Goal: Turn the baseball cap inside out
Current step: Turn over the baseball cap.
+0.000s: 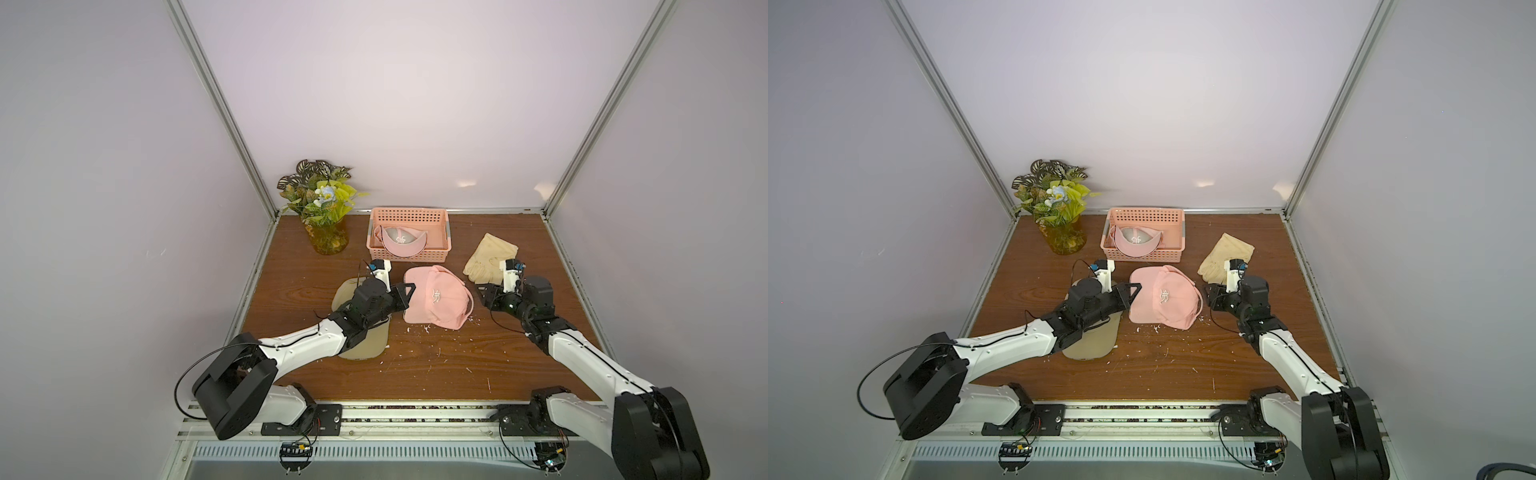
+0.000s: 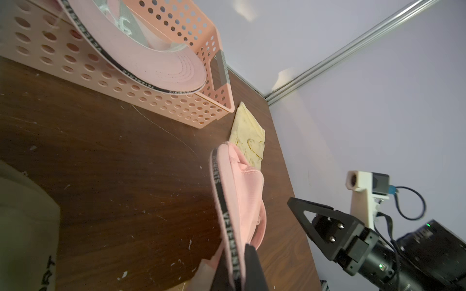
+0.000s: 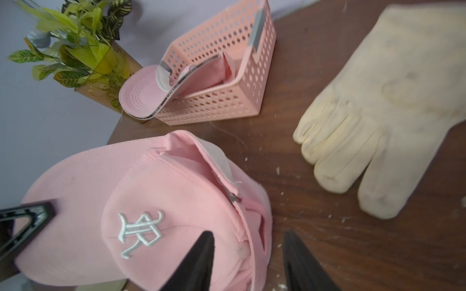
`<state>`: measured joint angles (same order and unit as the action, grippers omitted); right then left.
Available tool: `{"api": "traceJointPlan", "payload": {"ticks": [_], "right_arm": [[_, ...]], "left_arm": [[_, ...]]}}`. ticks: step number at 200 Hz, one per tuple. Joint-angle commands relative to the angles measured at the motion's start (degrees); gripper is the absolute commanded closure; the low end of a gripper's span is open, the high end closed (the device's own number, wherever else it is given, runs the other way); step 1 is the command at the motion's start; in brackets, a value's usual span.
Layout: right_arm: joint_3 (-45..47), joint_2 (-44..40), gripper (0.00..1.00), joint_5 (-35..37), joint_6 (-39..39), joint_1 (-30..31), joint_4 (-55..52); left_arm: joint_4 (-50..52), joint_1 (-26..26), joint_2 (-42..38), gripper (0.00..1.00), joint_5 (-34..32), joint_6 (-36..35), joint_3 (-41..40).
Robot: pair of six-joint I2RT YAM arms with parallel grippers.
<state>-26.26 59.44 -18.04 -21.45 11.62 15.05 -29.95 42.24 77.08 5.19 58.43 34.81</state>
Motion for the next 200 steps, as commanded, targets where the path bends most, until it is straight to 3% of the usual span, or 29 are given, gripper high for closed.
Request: {"api": "traceJointPlan", "payload": {"ticks": [1,26,55,79,127,200], "right_arm": [[3.4,-7.8,0.41,3.4,12.5,3.5,10.5],[10.1,-15.5,0.31,1.5,23.7,7.4,20.6],[11.6,-19.1,0.28,2.7,35.2,13.6,19.6],[13.7,-20.0,0.25,4.8,42.1,18.9,22.9],[14.0,-18.1,0.25,18.1,52.3,26.4,26.8],[10.4,-11.9,0.24,20.2,59.8,30.5,24.2]], "left_arm": [[-7.7,0.2,-1.6,1.0,-1.3,7.4,1.4],[6.7,2.3,-1.1,1.0,-8.5,17.2,10.7],[24.5,3.3,2.1,1.0,-11.0,25.2,23.3],[26.9,3.4,4.1,1.0,-11.0,30.3,27.1],[28.1,4.3,5.8,1.0,-11.2,34.6,30.7],[28.5,4.8,4.2,1.0,-13.0,36.5,30.6]]}}
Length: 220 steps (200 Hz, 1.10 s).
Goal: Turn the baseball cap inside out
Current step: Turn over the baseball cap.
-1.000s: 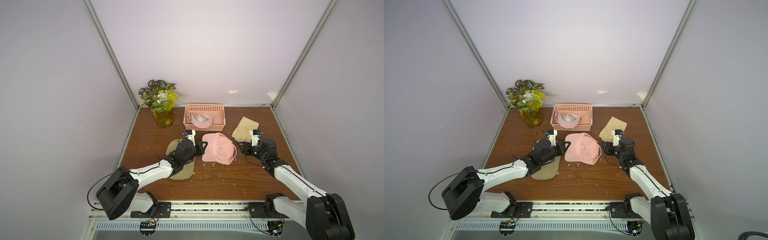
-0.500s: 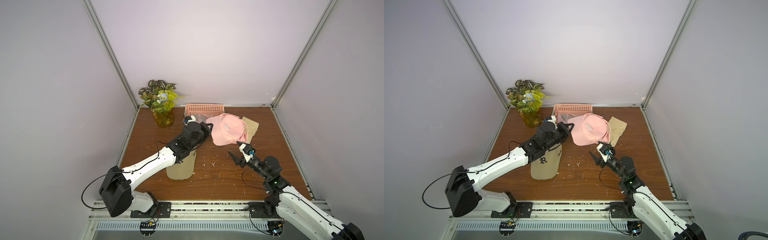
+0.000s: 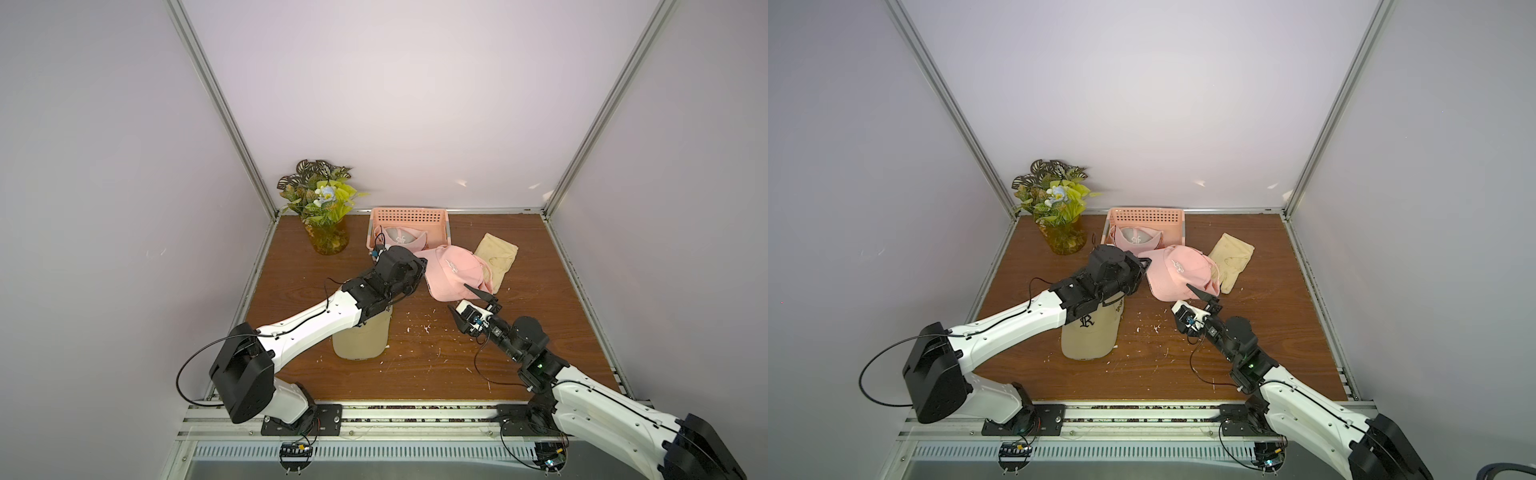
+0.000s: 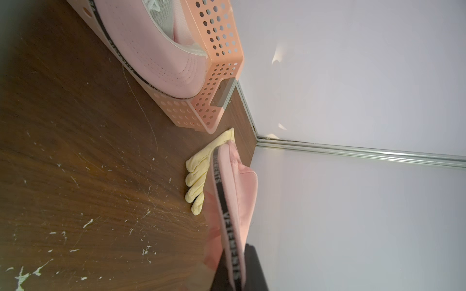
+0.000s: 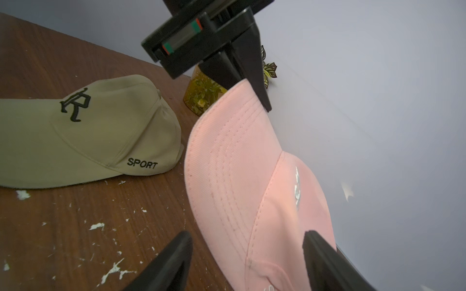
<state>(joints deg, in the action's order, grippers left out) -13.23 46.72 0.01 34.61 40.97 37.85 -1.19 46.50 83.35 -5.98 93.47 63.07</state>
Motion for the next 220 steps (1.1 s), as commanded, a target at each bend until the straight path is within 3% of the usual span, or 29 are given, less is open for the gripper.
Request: {"api": "traceJointPlan", "payload": {"ticks": [1,56,88,122,139,161,193,220], "right_arm": [[-2.8,0.9,0.24,2.3,3.7,1.2,1.4],[-5.5,7.5,0.24,6.9,8.2,2.9,3.5],[-6.7,12.1,0.28,14.7,7.8,3.4,11.0],[-10.3,16.2,0.45,22.2,5.4,3.4,13.1],[-10.6,17.1,0.62,23.0,5.7,3.5,14.1],[-10.8,15.9,1.0,23.3,4.3,3.5,13.6],[-11.9,12.5,1.0,25.7,0.7,3.1,8.6],[-15.6,10.5,1.0,25.5,-7.0,0.1,-1.5]], "left_arm": [[-0.2,0.5,-2.1,1.0,-1.9,1.4,2.3],[-0.8,0.9,-3.0,1.0,-1.1,2.7,1.8],[-0.2,1.3,-3.9,1.0,0.0,4.7,0.9],[-2.4,3.2,-4.9,1.0,0.2,6.1,-1.3],[-4.0,3.6,-4.2,0.98,1.4,5.7,-1.4],[-7.4,3.5,-3.0,0.76,2.6,3.5,-1.2],[-10.9,3.5,-2.5,0.32,0.0,-6.2,0.2],[-9.9,3.5,-3.8,0.19,-5.7,-17.4,1.6]]}}
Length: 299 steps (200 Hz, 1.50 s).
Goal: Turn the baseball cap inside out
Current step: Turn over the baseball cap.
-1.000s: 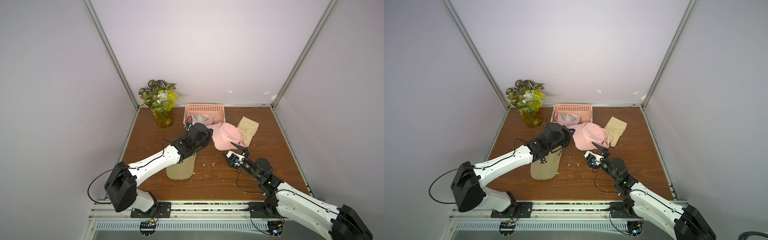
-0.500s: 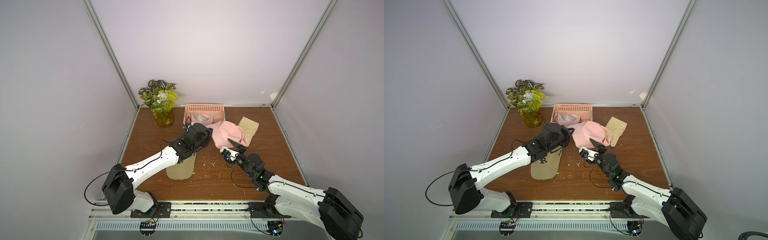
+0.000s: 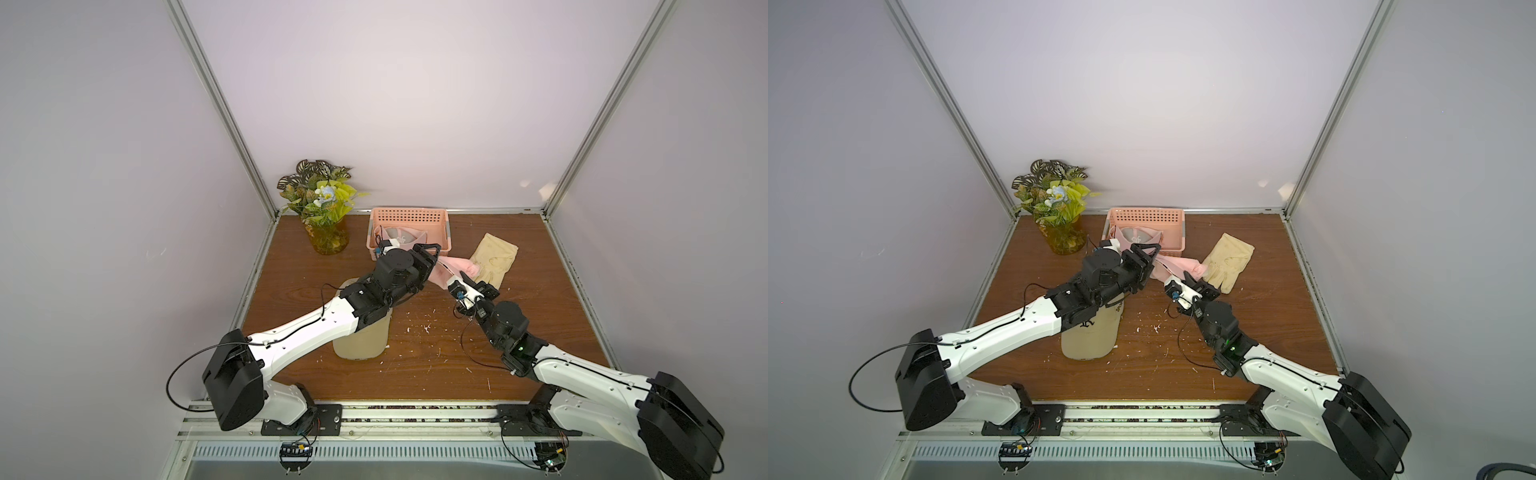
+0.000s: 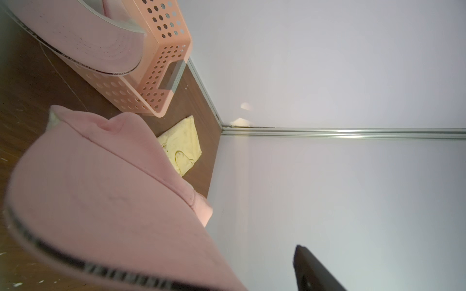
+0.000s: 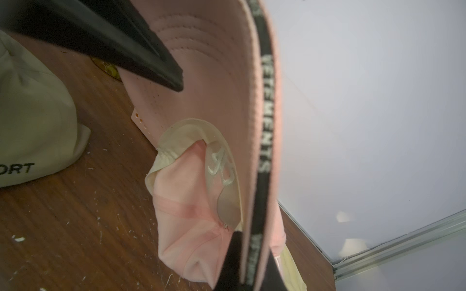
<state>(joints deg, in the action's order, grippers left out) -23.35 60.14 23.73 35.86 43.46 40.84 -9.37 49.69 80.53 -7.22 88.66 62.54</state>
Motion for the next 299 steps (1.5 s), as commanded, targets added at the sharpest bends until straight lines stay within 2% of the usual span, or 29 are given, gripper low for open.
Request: {"api": "traceJointPlan", "payload": {"ticks": [1,22,37,45,60,71,83,98,118,156,174,185,207,218,261,280,299], "right_arm": [[-5.6,-2.9,1.0,1.7,-8.4,-2.6,-4.9],[-8.6,-3.9,1.0,-0.4,-16.0,-6.2,-11.6],[-11.3,-4.0,1.0,-3.0,-22.2,-9.3,-16.9],[-12.6,-3.9,1.0,-5.0,-25.2,-11.0,-19.5],[-14.6,-4.0,1.0,-10.2,-28.9,-13.2,-22.8],[-15.8,-4.1,1.0,-13.0,-31.9,-14.2,-24.4],[-17.6,-3.9,1.0,-17.3,-33.9,-15.4,-27.5],[-20.1,-3.5,1.0,-22.6,-36.8,-16.4,-31.2],[-23.3,-2.7,1.0,-29.4,-38.3,-17.5,-35.8],[-26.0,-1.9,1.0,-38.7,-38.9,-18.4,-38.9],[-27.1,-1.5,1.0,-40.7,-38.4,-18.6,-40.4],[-27.8,-1.1,1.0,-41.6,-38.0,-18.7,-41.4],[-28.7,-0.6,1.0,-44.8,-37.6,-18.7,-42.6],[-29.1,-0.6,1.0,-45.5,-37.3,-18.7,-43.2],[-29.4,-1.0,1.0,-44.2,-37.3,-18.7,-44.6],[-29.7,-1.0,1.0,-45.1,-37.4,-18.7,-45.0],[-30.1,-1.1,1.0,-46.9,-37.4,-18.7,-45.4]], "left_arm": [[-1.7,0.3,-1.1,0.19,-4.5,-13.1,2.2],[1.7,0.4,-2.2,0.11,-10.1,-26.0,4.7],[2.2,0.4,-2.7,0.07,-13.4,-37.8,5.1],[1.3,0.0,-3.0,0.05,-13.3,-44.0,4.2],[-2.9,-2.4,-3.4,0.05,-6.1,-55.4,1.2],[-6.7,-5.7,-3.3,0.05,2.1,-59.4,-1.6],[-9.8,-9.0,-2.6,0.1,9.6,-61.8,-4.2],[-9.7,-11.3,-0.7,0.14,15.9,-66.0,-4.4],[-6.3,-11.9,1.3,0.21,20.0,-72.6,-2.7],[-6.5,-11.9,0.7,0.28,23.1,-80.1,-4.1],[-7.7,-11.9,-0.5,0.35,24.0,-82.1,-5.7],[-8.5,-11.9,-1.2,0.43,23.5,-82.7,-6.8],[-8.0,-12.0,-1.7,0.46,21.4,-84.1,-7.6],[-7.8,-12.0,-1.9,0.44,20.0,-84.6,-7.9],[-11.6,-11.9,-4.4,0.24,10.8,-84.0,-11.4],[-13.5,-12.0,-5.9,0.24,10.0,-85.5,-13.2],[-12.7,-12.0,-6.2,0.27,13.5,-88.3,-13.4]]}}
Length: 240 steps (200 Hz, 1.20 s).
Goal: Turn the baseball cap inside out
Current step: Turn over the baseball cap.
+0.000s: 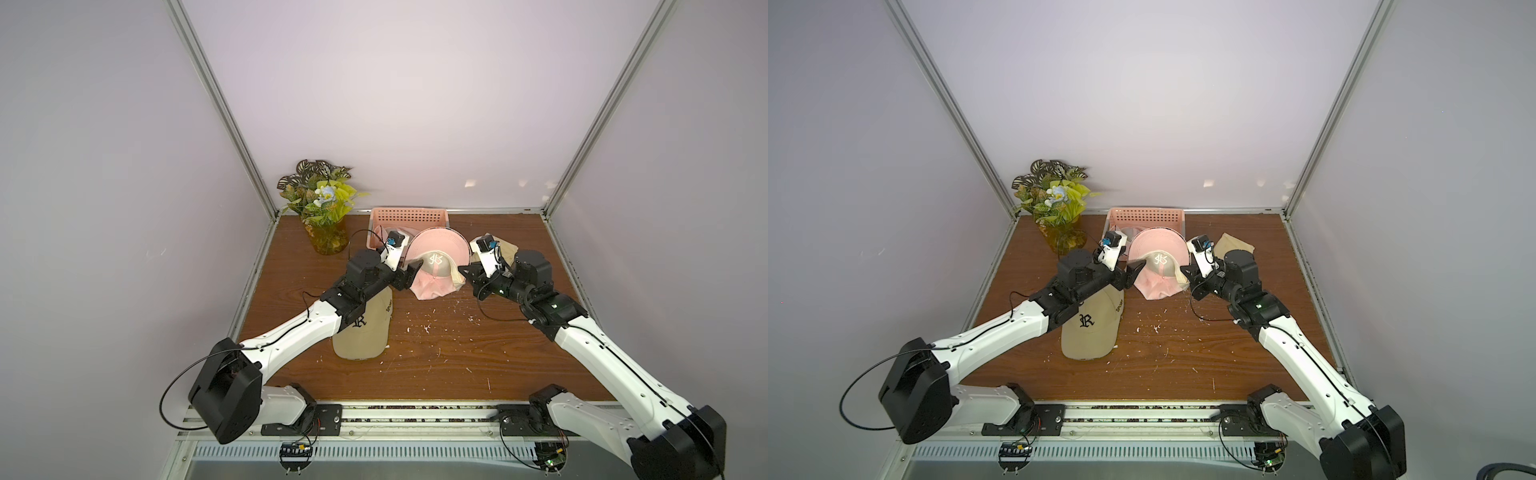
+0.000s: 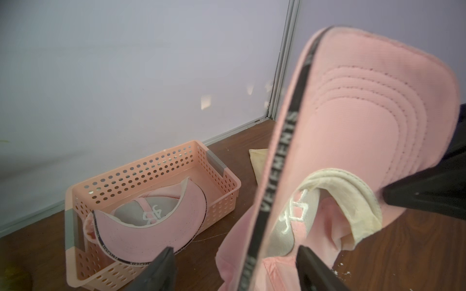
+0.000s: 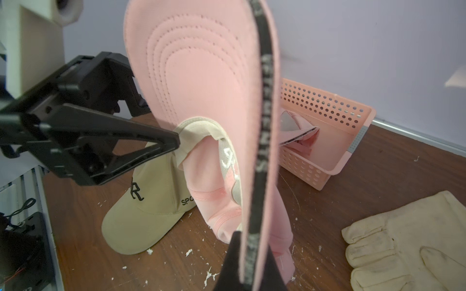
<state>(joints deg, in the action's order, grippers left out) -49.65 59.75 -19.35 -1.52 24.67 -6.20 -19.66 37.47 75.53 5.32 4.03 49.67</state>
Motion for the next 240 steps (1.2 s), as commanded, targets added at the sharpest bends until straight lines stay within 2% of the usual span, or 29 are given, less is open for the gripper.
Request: {"api": "traceJointPlan", "payload": {"ticks": [1,27,47,61,77,91,97,104,110,118,141,188,211,240], "right_arm": [[-3.8,-0.6,1.0,-4.0,0.1,0.1,1.6],[-4.0,-0.4,1.0,-7.4,0.7,0.1,1.3],[-4.2,0.2,1.0,-9.1,1.0,0.1,1.0],[-4.2,0.6,1.0,-10.3,1.1,0.1,1.0],[-4.0,1.3,1.0,-11.2,1.4,0.1,0.6],[-3.7,2.1,1.0,-11.5,1.6,0.1,0.8],[-3.2,2.4,1.0,-11.5,1.6,0.1,1.3],[-2.7,2.7,0.94,-11.5,1.6,0.1,2.2],[-1.9,2.8,0.88,-11.6,1.7,0.1,3.2],[-0.8,3.1,0.74,-11.9,2.1,0.1,4.9],[2.5,3.5,0.55,-13.5,4.0,0.1,9.0],[6.8,3.1,0.48,-15.4,7.1,0.1,12.9],[8.3,2.8,0.44,-17.4,8.1,0.1,14.0],[9.7,2.5,0.42,-16.0,7.8,0.1,15.6]], "left_arm": [[-2.4,0.2,-1.2,0.28,1.2,-3.7,-0.5],[-2.5,0.2,-1.1,0.36,7.1,-5.1,-0.8],[-3.5,0.2,-0.8,0.48,10.0,-4.9,-1.2],[-3.5,0.2,-0.9,0.63,10.9,-4.9,-1.3],[-3.5,0.2,-1.6,0.86,12.4,-4.8,-1.3],[-3.5,0.2,-2.6,0.99,13.6,-4.0,-1.3],[-3.3,0.2,-3.0,1.0,13.9,-3.6,-1.3],[-2.9,0.2,-3.6,1.0,14.4,-3.3,-0.9],[-2.5,0.1,-3.8,1.0,15.1,-2.9,-0.5],[-1.3,0.1,-4.2,1.0,15.8,-2.3,0.2],[2.1,-0.2,-5.0,1.0,18.2,-0.9,2.5],[3.2,-1.6,-7.0,1.0,18.6,3.0,4.4],[1.1,-2.8,-7.4,1.0,21.4,6.1,4.5],[0.9,-2.8,-8.2,1.0,20.9,7.4,4.8]]}}
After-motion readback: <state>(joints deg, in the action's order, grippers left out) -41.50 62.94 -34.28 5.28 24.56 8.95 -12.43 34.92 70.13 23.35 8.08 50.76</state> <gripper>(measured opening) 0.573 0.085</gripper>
